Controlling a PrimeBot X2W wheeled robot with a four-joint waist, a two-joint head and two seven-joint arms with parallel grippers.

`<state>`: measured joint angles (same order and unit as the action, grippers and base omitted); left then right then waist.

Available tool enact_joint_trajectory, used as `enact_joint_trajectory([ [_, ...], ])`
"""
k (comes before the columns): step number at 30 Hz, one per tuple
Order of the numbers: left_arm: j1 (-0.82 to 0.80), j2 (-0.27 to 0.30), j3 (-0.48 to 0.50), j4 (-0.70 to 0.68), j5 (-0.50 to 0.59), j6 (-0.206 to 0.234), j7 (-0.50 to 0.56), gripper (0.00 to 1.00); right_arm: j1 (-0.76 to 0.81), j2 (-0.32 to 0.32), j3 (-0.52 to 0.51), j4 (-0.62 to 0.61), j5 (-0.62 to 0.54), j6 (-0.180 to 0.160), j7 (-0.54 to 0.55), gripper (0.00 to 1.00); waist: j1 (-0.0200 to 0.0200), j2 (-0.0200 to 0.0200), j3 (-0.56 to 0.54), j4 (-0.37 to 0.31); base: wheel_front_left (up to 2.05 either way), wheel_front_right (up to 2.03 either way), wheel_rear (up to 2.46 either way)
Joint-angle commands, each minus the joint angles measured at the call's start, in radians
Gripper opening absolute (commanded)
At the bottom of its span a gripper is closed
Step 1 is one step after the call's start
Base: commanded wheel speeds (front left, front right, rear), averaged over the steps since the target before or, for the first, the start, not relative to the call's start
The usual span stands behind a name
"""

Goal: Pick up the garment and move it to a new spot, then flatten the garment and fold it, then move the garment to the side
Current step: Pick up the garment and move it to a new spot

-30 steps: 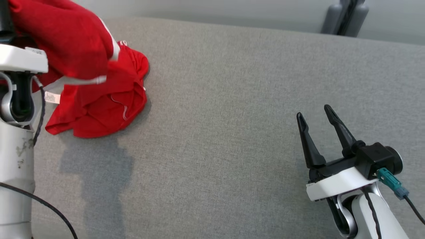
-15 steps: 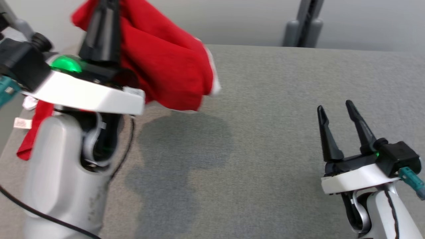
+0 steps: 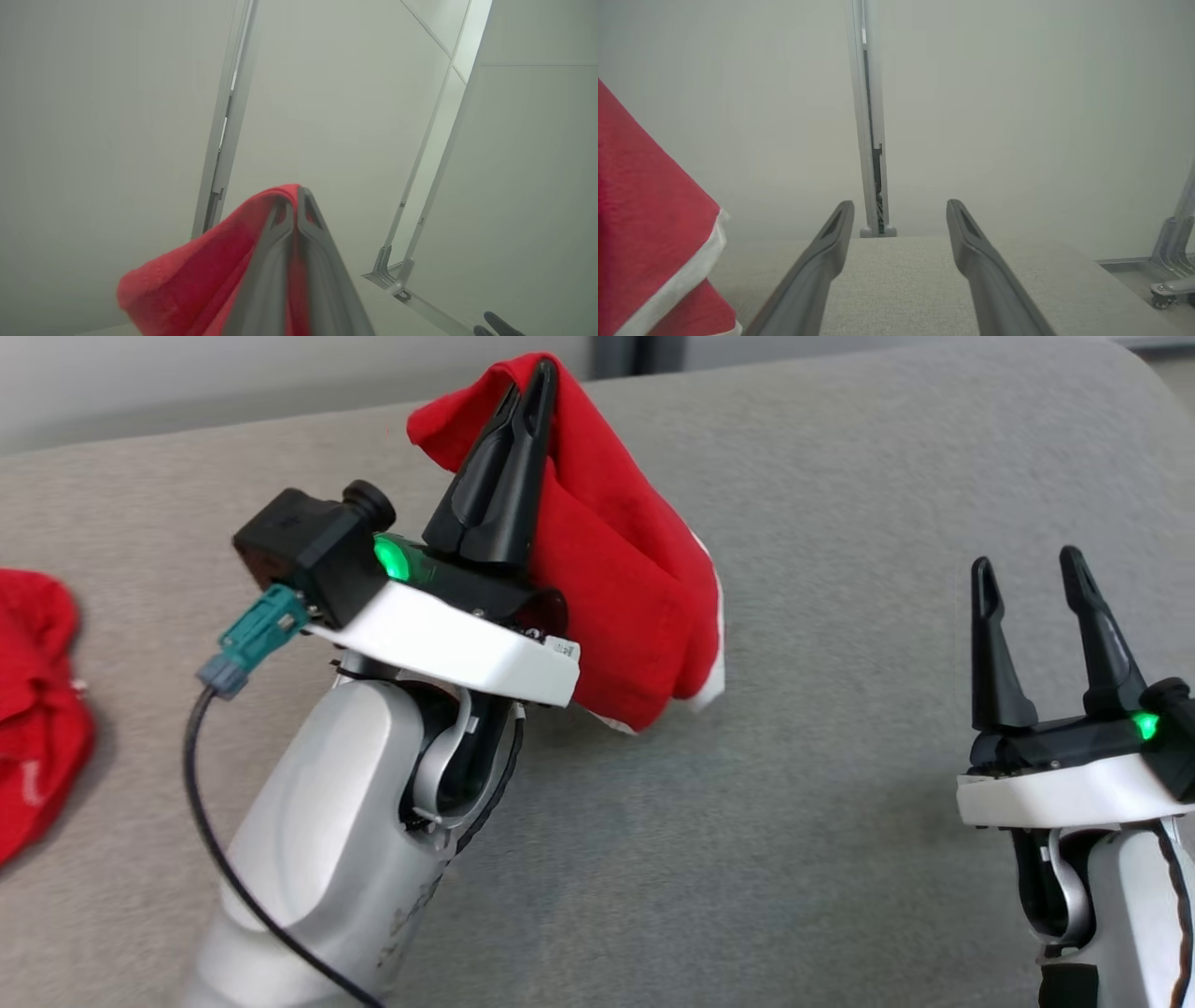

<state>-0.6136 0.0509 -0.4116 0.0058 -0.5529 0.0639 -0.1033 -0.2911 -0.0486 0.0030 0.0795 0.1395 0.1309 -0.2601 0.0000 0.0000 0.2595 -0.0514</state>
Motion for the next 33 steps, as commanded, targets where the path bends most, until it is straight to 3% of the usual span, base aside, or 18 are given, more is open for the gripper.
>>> enact_joint_trajectory([
  [1,-0.027,0.004,-0.016,0.040,0.010,0.012,-0.021,0.00,-0.010,-0.004,-0.011,-0.010,0.014,0.000,-0.006,1.00,0.0000,0.0000,0.076,-0.108,0.00,0.00,0.00],
  [5,-0.062,0.002,-0.071,0.169,0.011,0.027,-0.067,0.00,-0.013,-0.003,-0.013,-0.031,0.046,0.000,-0.007,1.00,0.0000,0.0000,0.109,-0.198,0.00,0.00,0.00],
  [10,-0.076,0.003,-0.157,0.327,0.024,0.016,-0.061,0.00,0.001,-0.004,-0.004,-0.041,0.068,0.000,-0.006,1.00,0.0000,0.0000,0.121,-0.245,0.00,0.00,0.00],
  [11,-0.075,0.003,-0.173,0.358,0.022,0.013,-0.053,0.04,0.004,-0.004,0.000,-0.043,0.071,0.000,-0.007,1.00,0.0000,0.0000,0.120,-0.250,0.00,0.00,0.00],
  [14,-0.081,0.003,-0.208,0.421,0.025,0.001,-0.048,0.44,0.009,-0.004,-0.002,-0.046,0.072,0.000,-0.007,1.00,0.0000,0.0000,0.117,-0.249,0.00,0.00,0.00],
  [15,-0.079,0.003,-0.219,0.437,0.027,-0.004,-0.045,0.85,0.012,-0.004,-0.005,-0.046,0.073,0.000,-0.007,1.00,0.0000,0.0000,0.113,-0.244,0.00,0.00,0.00],
  [16,-0.079,0.003,-0.226,0.452,0.025,-0.004,-0.042,1.00,0.012,-0.003,-0.007,-0.045,0.070,0.000,-0.007,1.00,0.0000,0.0000,0.109,-0.238,0.00,0.00,0.00],
  [26,-0.065,0.013,-0.235,0.464,0.027,-0.005,-0.091,1.00,0.019,-0.004,0.003,-0.019,0.045,0.000,-0.007,1.00,0.0000,0.0000,0.024,-0.124,0.00,0.00,0.00],
  [33,0.010,0.074,-0.189,0.351,0.027,0.030,-0.136,1.00,0.042,-0.004,0.020,-0.001,0.021,0.000,-0.007,1.00,0.0000,0.0000,-0.063,-0.024,0.00,0.00,0.00],
])
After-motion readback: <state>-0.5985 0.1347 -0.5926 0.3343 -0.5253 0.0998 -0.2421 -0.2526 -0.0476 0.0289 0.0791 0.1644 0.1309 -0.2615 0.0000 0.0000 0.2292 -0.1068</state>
